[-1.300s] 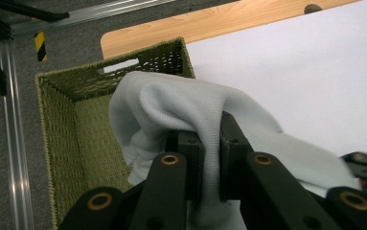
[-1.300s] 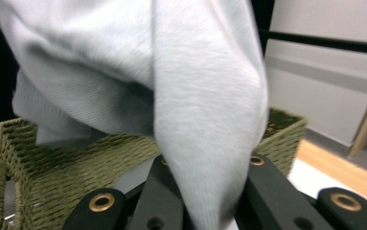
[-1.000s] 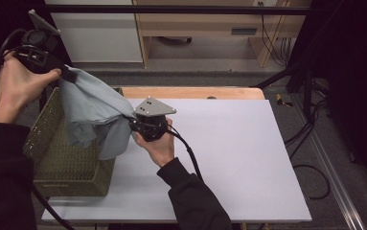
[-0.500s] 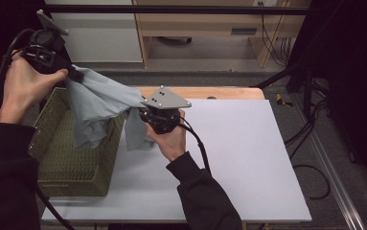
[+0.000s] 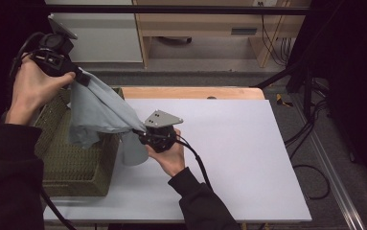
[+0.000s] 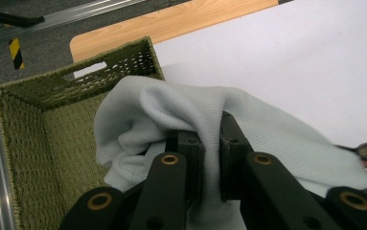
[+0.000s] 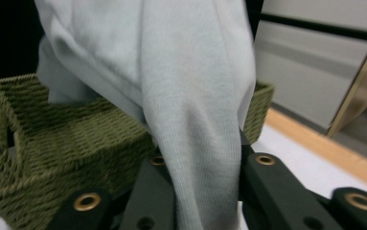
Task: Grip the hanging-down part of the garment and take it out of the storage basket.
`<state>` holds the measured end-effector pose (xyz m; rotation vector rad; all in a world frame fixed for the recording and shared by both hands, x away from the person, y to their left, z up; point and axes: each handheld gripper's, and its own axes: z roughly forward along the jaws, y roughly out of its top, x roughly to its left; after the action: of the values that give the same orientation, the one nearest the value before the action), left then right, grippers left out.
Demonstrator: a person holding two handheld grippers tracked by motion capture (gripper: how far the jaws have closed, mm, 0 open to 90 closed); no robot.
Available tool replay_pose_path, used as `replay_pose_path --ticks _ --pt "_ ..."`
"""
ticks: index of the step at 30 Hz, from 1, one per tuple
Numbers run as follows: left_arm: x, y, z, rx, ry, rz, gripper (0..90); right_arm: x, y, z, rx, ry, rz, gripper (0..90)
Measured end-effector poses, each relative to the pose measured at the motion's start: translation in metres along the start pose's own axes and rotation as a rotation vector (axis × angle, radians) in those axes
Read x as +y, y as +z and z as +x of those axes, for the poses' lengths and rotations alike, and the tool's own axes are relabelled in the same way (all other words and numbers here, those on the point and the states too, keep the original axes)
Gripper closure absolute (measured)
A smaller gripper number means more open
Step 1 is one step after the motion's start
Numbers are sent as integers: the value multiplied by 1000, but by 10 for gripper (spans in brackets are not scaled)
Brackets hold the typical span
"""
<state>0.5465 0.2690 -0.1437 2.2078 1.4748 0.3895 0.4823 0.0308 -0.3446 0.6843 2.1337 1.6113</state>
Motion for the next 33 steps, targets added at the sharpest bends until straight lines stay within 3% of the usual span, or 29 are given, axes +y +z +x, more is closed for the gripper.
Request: replay_pose_path --ticks 2,3,5,6,7,9,11,15,16,19,21,25,32,33 --pt "0 2 -2 -2 4 4 823 -9 5 3 12 11 10 741" --pt "0 4 -3 -3 7 6 823 -15 8 5 35 35 24 661" --pt "-1 5 -3 -2 4 4 823 -19 9 8 67 35 22 566" --pt "-1 5 -3 -4 6 6 823 -19 9 8 67 35 22 566" --pt "-1 6 -3 -3 5 6 823 -22 6 11 81 32 22 453" --pt "-1 6 -2 -5 4 9 823 -22 3 12 92 37 23 412" --pt "-2 5 -3 -5 1 6 823 -21 -11 13 107 34 -6 281" --pt "-2 5 -4 -6 -4 7 823 -19 -26 9 103 33 -26 215" --pt "-2 5 -4 -5 0 8 822 -19 -35 6 65 20 -33 177" --pt "-1 5 -3 -1 3 10 823 -21 -46 -1 37 17 -42 141" --pt "-1 6 -3 -1 2 14 823 -25 -62 -12 -18 29 -64 104" --pt "-1 6 -2 -5 0 12 822 -31 -77 -20 -59 42 -81 84" --pt "-2 7 -1 -11 2 14 822 -52 -124 -43 -161 87 -97 52" --pt "-2 7 -1 -11 2 14 822 -52 -124 -43 -161 87 -97 52"
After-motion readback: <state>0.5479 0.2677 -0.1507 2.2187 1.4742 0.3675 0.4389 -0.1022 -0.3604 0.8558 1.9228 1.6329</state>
